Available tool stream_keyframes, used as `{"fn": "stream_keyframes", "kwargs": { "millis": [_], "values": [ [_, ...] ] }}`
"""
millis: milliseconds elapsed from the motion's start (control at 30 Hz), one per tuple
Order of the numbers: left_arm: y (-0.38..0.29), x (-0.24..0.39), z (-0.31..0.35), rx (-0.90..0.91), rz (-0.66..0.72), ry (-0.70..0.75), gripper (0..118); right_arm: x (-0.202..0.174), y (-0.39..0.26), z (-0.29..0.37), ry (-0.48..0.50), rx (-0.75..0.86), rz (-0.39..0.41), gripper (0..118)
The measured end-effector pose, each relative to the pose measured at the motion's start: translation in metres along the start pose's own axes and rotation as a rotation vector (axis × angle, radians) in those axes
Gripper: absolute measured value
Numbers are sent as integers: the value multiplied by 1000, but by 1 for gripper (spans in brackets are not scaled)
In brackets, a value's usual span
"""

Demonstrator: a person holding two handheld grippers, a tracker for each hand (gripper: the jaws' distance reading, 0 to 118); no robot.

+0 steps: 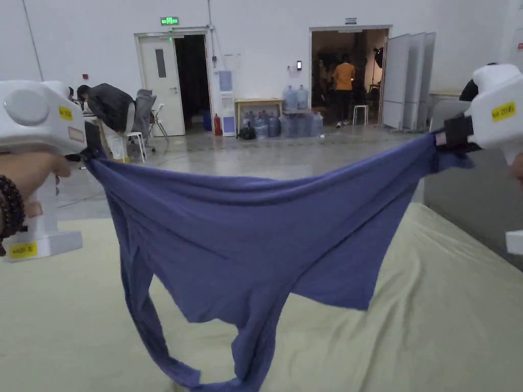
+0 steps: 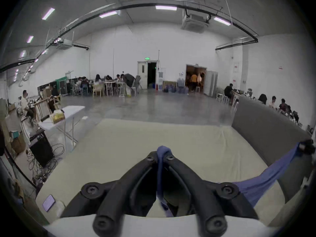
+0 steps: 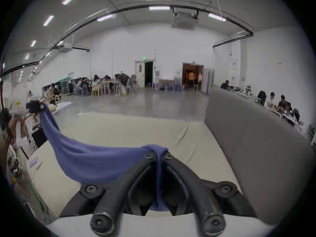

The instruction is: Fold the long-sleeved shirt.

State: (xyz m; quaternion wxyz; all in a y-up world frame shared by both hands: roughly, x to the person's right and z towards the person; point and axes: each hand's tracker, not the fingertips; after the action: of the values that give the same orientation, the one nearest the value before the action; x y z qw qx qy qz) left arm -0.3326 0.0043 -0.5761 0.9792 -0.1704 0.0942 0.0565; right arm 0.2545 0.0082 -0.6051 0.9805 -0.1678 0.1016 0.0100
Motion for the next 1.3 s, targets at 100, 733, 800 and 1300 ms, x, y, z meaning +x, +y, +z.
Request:
{"fn": "stream_keyframes", "kwargs": {
  "millis": [100,733,800,1300],
  "values": [
    [37,2,8,56,28,-3,0,17,60,-18,-14,8,-106,1],
    [-73,36,-101,-138,16,4,0,41,-75,-127,-79,-187,-247,1],
    [-120,34,-125,-193,31,-16,0,45,-123,-148,-68,-243,-277,1],
    [-326,-16,13,-384,-14,-75,0,28,-326,3,-17,-417,-40,1]
  ]
}}
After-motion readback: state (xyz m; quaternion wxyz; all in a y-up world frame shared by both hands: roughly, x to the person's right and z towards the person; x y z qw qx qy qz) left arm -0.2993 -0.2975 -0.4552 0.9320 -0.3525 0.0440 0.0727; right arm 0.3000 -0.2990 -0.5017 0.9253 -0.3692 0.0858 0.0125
